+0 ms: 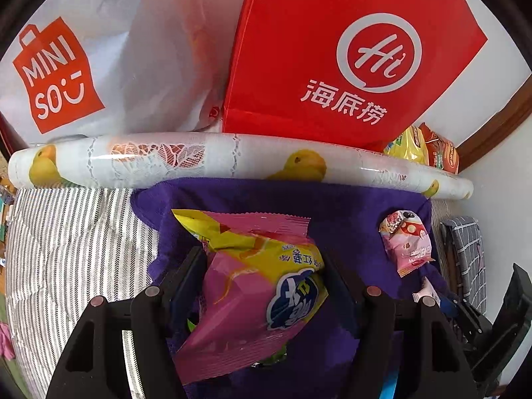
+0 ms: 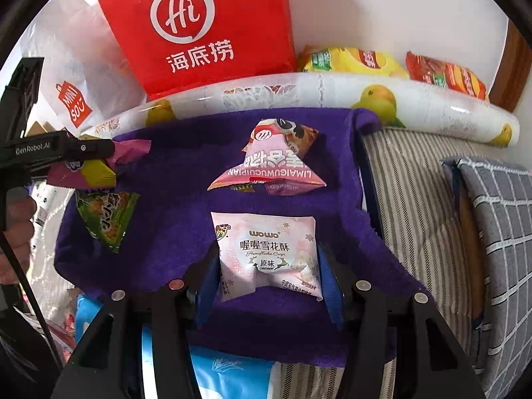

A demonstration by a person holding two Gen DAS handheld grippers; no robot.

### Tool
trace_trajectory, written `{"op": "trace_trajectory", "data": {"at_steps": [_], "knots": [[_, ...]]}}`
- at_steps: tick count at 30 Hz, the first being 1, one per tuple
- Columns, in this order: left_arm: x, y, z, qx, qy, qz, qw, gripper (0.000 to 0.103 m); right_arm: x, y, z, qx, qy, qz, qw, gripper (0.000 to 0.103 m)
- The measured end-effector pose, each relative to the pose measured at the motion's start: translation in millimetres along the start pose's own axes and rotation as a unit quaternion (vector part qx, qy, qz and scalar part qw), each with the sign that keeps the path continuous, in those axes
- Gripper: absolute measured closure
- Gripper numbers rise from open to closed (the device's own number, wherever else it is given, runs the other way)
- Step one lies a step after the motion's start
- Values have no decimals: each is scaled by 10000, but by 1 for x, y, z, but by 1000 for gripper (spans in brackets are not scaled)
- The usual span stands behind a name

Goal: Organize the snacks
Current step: 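Open both grippers to drop the pastry and chip bag onto the towel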

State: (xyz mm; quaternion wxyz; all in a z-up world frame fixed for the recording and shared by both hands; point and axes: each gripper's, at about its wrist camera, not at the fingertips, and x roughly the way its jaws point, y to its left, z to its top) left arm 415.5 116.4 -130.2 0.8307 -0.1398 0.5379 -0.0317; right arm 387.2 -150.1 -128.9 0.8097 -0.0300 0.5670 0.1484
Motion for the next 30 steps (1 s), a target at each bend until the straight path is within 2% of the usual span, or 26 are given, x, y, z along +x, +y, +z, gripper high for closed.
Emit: {"op": "trace_trajectory", "data": {"at_steps": [6, 8, 24, 30], "knots": [[7, -2, -1, 9, 102, -17, 9999, 35, 7, -5, 2, 153, 183, 74, 9997, 42], [9, -3, -1, 4, 117, -21, 9999, 35, 5, -6, 2, 207, 158, 170, 9995, 36], [11, -7, -1, 22, 208, -226, 9995, 34, -18, 3, 4, 70, -347, 420, 9985, 33], [-10, -11, 0, 100, -94, -347, 9993, 23, -21, 7, 2, 6, -436, 421, 9982, 32]]}}
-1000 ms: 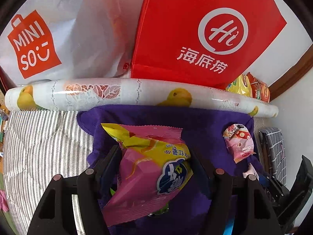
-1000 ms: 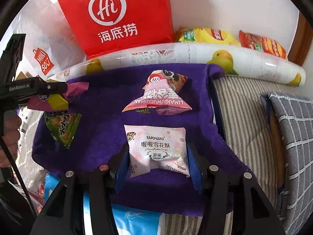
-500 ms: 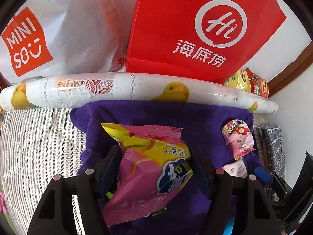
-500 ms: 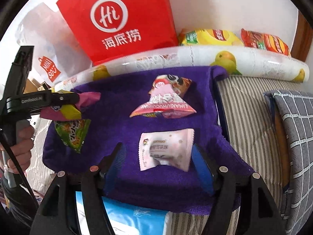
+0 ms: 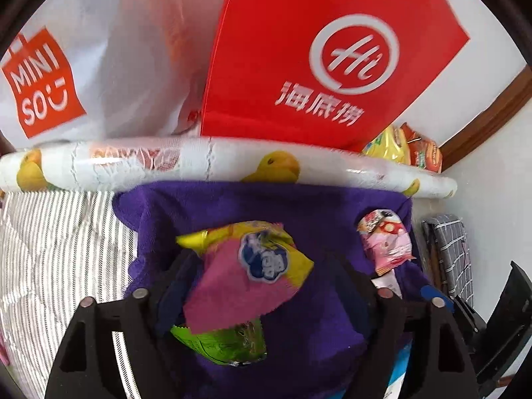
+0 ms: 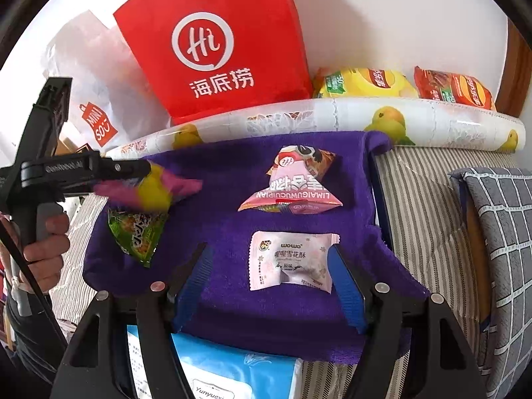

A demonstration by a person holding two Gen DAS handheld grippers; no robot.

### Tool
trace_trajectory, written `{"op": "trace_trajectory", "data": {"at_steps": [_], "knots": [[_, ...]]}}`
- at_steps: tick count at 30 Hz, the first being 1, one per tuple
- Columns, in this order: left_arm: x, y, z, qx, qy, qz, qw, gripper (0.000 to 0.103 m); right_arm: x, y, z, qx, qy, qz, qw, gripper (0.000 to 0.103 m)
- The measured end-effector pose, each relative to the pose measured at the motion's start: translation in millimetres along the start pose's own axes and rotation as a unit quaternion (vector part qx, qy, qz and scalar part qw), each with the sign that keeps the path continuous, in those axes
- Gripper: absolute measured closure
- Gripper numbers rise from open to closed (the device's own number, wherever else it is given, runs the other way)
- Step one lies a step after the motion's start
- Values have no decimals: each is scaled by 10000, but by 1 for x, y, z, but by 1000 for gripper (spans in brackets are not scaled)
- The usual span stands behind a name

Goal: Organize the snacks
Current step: 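Open both grippers to drop the pastry and chip bag onto the towel, then withdraw both grippers from the towel back toward the snack pile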

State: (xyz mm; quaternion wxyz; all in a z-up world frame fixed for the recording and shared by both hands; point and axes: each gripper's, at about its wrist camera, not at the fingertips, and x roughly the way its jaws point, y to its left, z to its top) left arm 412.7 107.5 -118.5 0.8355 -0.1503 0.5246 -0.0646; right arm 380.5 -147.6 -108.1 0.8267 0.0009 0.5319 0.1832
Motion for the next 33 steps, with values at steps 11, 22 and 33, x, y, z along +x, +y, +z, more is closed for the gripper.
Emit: {"op": "trace_trajectory", "data": {"at_steps": [11, 22, 33], "knots": [[-47, -21, -4, 461, -329, 75, 9984, 23, -33, 17, -11, -184, -731, -26, 9971, 32], [-79, -21, -41, 278, -325, -64, 9991, 23, -89, 53, -62, -618, -980, -449, 9923, 40], [-121, -1, -108, 238, -390, -10, 9990, 23, -113, 70, -130, -306, -615, 113, 9976, 48]]}}
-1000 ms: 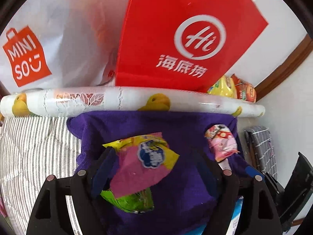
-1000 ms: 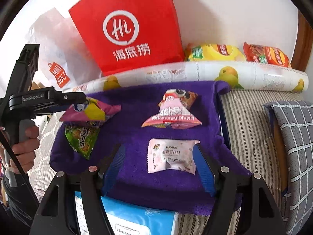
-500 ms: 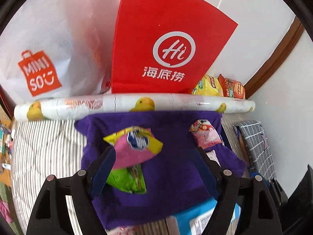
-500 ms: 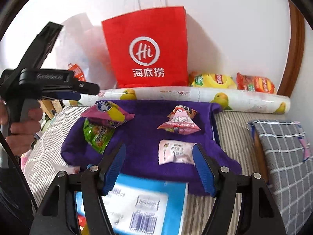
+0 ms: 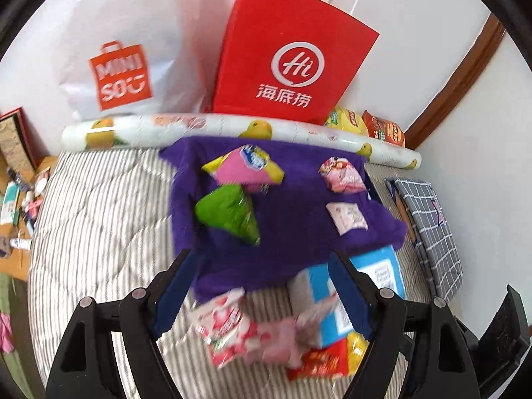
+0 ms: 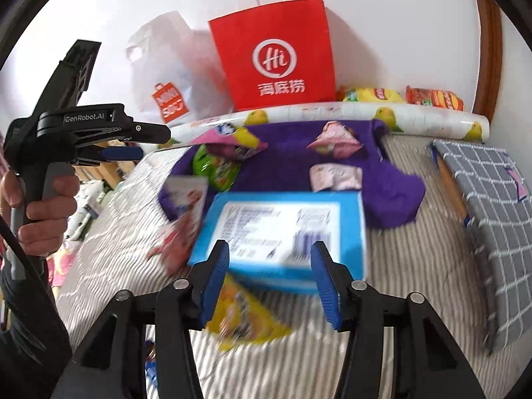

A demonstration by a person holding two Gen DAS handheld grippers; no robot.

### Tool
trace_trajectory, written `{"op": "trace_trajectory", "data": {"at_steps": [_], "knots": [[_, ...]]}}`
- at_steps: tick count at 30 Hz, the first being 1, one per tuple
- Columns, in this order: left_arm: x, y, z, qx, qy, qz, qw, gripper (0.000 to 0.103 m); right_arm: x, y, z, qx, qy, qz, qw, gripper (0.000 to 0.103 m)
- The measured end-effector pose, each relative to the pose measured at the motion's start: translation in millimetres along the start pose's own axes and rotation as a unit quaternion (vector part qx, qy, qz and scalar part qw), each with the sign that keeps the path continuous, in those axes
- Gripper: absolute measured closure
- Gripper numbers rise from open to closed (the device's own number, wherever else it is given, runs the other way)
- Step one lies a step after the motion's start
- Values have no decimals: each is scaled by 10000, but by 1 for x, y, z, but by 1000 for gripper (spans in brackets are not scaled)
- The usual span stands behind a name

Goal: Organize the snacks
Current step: 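Withdraw both grippers from the towel back toward the snack pile, then grasp the yellow chip bag with the right gripper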

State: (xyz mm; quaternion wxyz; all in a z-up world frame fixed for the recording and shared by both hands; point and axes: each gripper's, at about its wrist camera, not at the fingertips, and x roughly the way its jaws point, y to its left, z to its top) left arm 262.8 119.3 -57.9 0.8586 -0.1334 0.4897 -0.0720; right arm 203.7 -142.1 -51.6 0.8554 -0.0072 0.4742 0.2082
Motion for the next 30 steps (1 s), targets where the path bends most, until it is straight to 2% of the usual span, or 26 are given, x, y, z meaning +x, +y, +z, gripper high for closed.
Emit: {"op": "trace_trajectory", "data": {"at_steps": [2, 8, 11, 14, 18, 25, 30], "knots": [[-7, 6, -12, -44, -29, -12, 10000, 23, -7, 7, -12, -85, -57, 79, 9999, 36], [-8, 16, -42, -98, 35, -59, 9999, 23, -6, 25, -41, -461, 40, 104, 9989, 29], [-6, 21, -56, -120, 90, -61, 9999, 23, 10, 32, -60, -720, 201, -262, 9969, 29], [-5, 27, -68, -110, 135, -3, 9998, 23, 22, 34, -70, -847, 285, -401, 9952, 29], [-11, 39, -78, -128, -25, 212, 9997, 23, 30, 35, -71, -878, 216, -516, 9946, 29], [-18, 60, -93, -388, -82, 225, 9990, 23, 51, 42, -72, -1220, 342, -804, 9887, 30], [-15, 63, -100, -504, -39, 206, 9985, 23, 52, 38, -69, -1145, 356, -686, 9904, 38]]}}
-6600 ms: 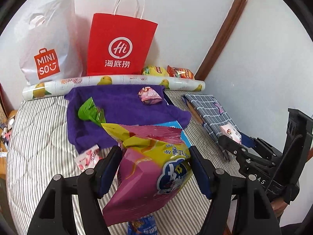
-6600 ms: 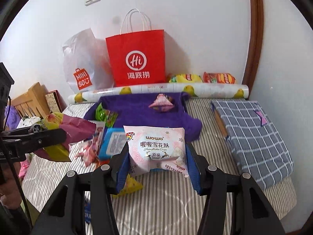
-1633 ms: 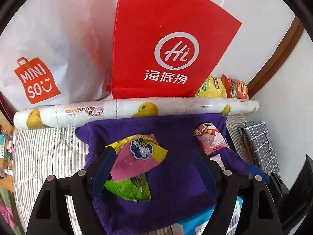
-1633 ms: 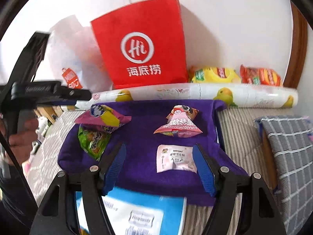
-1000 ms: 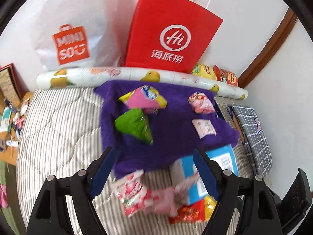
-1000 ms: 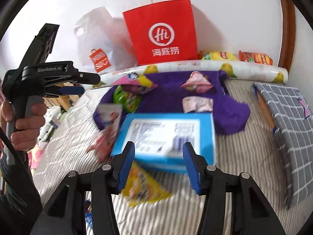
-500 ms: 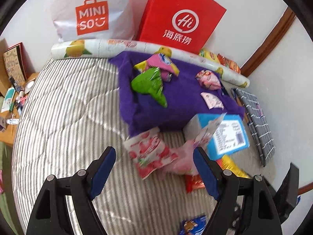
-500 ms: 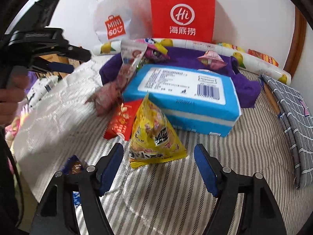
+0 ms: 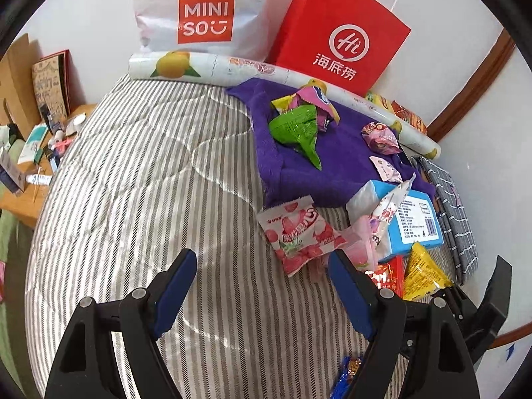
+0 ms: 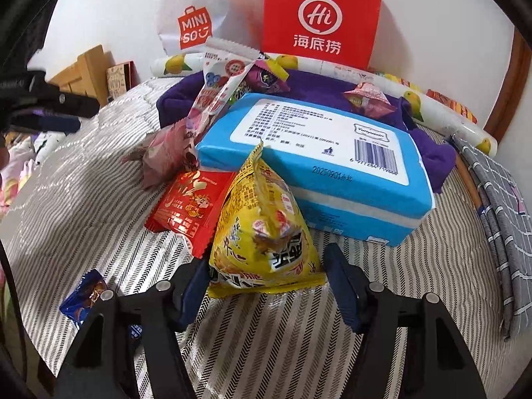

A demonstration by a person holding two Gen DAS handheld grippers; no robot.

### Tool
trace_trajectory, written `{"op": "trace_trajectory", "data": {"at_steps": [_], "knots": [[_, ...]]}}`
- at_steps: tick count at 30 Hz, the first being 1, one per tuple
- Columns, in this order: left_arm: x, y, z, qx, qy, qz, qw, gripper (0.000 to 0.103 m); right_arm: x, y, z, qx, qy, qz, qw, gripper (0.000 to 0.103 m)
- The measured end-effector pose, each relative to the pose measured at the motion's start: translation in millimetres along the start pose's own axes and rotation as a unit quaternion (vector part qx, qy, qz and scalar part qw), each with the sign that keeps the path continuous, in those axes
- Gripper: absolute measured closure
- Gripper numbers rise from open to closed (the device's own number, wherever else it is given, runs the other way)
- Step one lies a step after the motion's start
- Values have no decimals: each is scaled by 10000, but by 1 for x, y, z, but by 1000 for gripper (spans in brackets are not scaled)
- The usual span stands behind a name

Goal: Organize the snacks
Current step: 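Grasp the yellow chip bag with the right gripper, then grasp the pink strawberry candy packet with the left gripper while the right gripper holds the yellow bag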

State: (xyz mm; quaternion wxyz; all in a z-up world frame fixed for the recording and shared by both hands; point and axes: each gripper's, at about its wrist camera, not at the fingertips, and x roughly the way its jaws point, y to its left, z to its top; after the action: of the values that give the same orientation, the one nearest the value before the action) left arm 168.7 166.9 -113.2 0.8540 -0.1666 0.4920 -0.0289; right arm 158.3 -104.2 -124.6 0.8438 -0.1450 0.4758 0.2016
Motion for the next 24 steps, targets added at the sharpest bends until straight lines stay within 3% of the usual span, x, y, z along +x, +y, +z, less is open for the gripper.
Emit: {"op": "trace_trajectory", "data": {"at_steps": [9, 16, 24], "knots": [[24, -23, -3, 66, 143, -106, 9998, 23, -33, -31, -20, 201, -266, -95, 9994, 39], [55, -19, 9, -646, 371, -283, 9968, 23, -44, -65, -22, 391, -478, -330, 9975, 39], [76, -24, 21, -711, 415, -44, 9966, 23, -32, -66, -25, 376, -402, -319, 9980, 39]]}}
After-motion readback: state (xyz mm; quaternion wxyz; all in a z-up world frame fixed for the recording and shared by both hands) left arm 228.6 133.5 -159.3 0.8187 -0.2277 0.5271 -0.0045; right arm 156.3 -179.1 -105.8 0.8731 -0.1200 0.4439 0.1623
